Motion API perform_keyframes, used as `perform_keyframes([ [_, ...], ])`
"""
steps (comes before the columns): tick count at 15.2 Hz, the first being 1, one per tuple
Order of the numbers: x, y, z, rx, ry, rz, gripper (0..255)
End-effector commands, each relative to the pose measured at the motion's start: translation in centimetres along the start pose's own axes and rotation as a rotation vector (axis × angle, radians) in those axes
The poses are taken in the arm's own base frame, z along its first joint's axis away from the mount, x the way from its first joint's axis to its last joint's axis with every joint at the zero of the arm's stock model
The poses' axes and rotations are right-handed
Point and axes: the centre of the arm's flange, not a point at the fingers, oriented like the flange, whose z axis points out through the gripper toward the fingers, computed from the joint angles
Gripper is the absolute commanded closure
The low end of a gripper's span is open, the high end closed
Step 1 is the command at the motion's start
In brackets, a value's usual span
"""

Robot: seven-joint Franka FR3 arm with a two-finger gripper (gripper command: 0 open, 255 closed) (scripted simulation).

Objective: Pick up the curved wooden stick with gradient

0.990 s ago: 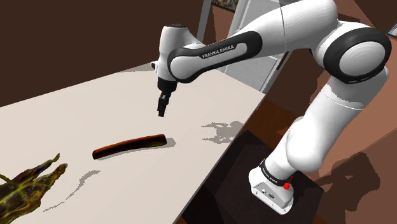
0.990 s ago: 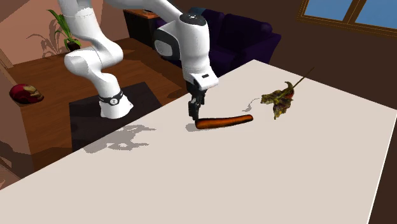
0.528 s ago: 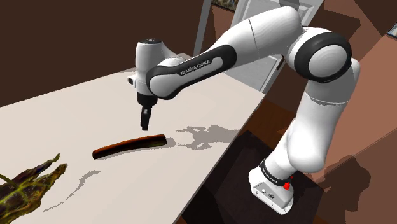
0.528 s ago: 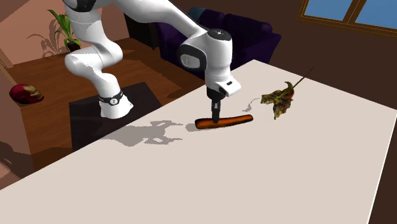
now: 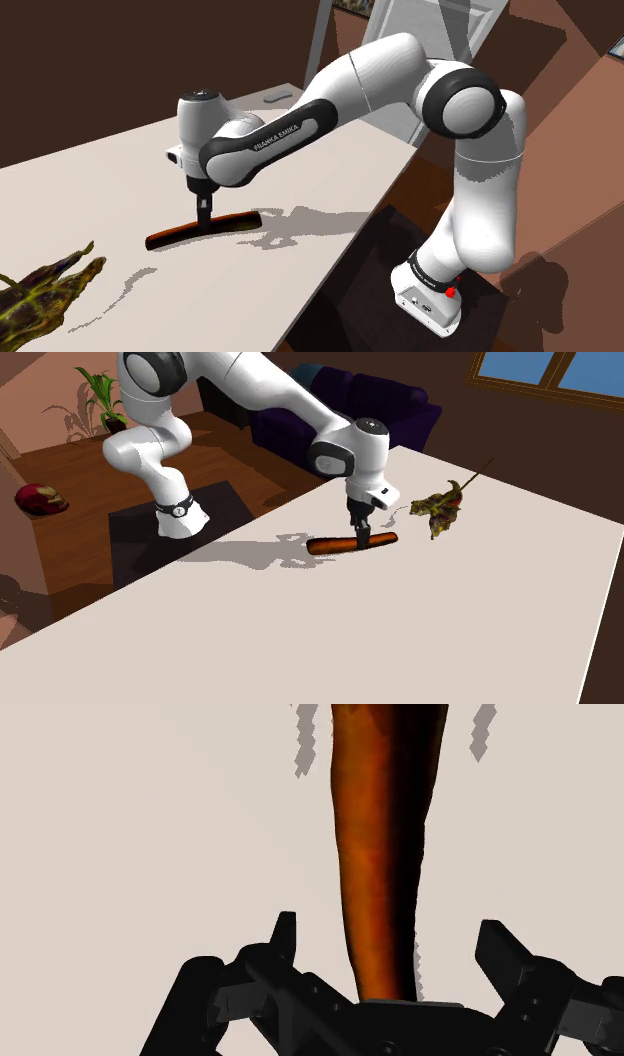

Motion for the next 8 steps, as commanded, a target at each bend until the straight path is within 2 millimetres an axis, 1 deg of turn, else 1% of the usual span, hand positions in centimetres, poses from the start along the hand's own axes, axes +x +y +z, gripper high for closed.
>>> perform_keyframes([
  [1, 0.3, -0.2, 1.2, 0.0, 0.0, -0.006, 0],
  [5, 0.3, 0.0, 3.3, 0.0, 0.0, -0.006, 0],
  [6, 0.3, 0.0, 3.6, 0.0, 0.0, -0.007, 0],
  [8, 0.3, 0.0, 3.6, 0.0, 0.0, -0.006, 0],
])
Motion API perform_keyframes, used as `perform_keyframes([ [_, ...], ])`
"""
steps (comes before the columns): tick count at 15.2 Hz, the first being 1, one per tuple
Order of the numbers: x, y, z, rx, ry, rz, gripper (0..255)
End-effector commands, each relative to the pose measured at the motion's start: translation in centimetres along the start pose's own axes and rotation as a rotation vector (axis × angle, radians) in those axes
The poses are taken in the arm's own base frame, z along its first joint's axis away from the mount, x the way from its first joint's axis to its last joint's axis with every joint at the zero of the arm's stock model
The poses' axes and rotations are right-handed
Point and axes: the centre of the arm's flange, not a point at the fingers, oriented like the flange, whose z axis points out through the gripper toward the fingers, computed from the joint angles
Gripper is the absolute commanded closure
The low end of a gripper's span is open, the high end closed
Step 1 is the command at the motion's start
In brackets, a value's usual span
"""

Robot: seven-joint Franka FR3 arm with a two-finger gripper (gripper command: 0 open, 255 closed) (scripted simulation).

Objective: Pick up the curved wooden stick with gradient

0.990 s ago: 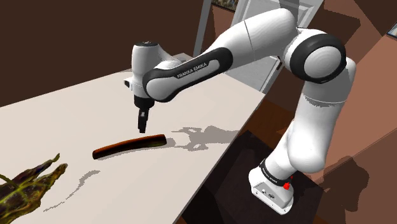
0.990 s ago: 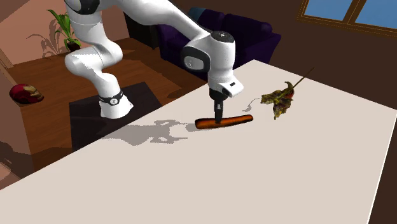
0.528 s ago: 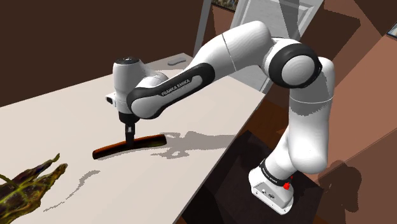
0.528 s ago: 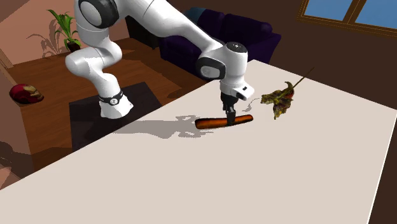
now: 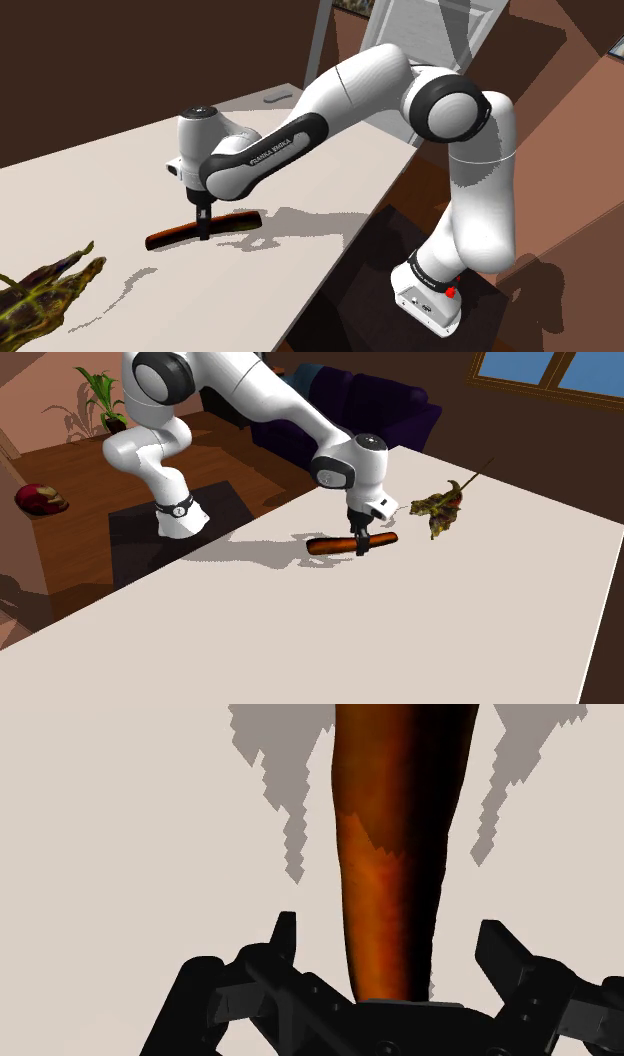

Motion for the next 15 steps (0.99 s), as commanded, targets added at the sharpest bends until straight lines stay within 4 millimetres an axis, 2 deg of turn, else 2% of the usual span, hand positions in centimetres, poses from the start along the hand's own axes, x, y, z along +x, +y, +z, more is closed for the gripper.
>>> perform_keyframes([
  [1, 0.0, 0.0, 0.1, 0.0, 0.0, 0.0, 255],
  [10, 0.0, 0.0, 0.1, 0.0, 0.0, 0.0, 255],
  [15, 0.1, -0.2, -2.5, 0.0, 0.0, 0.0, 255],
])
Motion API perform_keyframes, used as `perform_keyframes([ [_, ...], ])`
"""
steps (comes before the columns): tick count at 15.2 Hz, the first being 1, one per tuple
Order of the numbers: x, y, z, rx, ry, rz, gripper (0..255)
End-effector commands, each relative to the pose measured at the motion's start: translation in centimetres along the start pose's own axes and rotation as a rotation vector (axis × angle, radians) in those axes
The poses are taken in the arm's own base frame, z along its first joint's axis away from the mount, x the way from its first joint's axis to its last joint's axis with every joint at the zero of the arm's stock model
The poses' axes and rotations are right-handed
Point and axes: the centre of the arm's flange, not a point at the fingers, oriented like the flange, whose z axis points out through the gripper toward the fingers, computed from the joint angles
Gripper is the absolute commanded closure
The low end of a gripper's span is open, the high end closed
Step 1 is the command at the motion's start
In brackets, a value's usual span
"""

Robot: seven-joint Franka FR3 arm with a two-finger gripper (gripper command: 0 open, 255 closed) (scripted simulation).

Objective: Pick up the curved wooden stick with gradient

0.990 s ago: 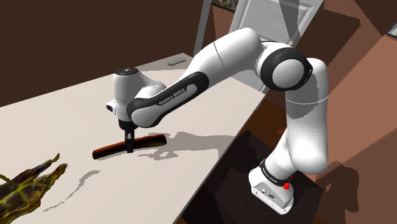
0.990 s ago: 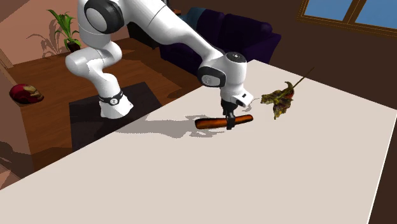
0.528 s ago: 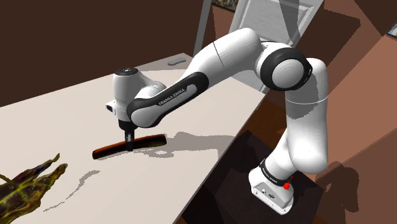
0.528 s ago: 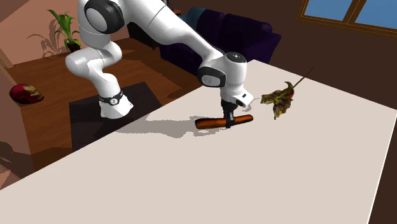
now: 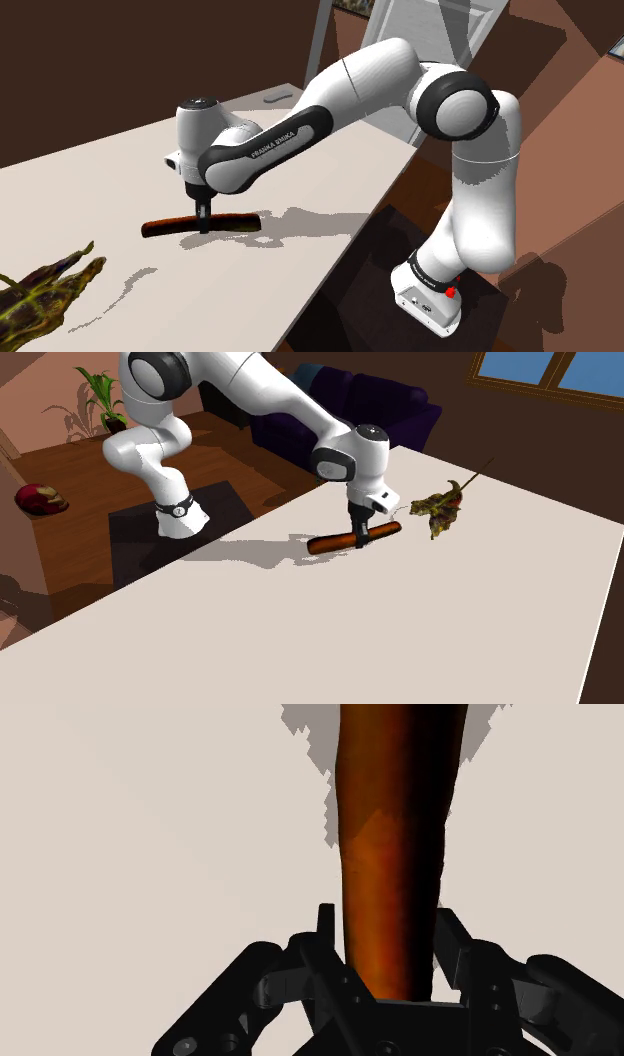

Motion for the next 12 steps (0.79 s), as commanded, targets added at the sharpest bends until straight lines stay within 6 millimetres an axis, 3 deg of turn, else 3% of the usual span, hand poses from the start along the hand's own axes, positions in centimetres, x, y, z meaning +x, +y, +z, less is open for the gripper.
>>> perform_keyframes([
  [1, 0.0, 0.0, -1.0, 0.0, 0.0, 0.0, 255],
  [10, 0.2, -0.4, -5.8, 0.0, 0.0, 0.0, 255],
  [12, 0.2, -0.4, -5.9, 0.0, 0.0, 0.0, 255],
])
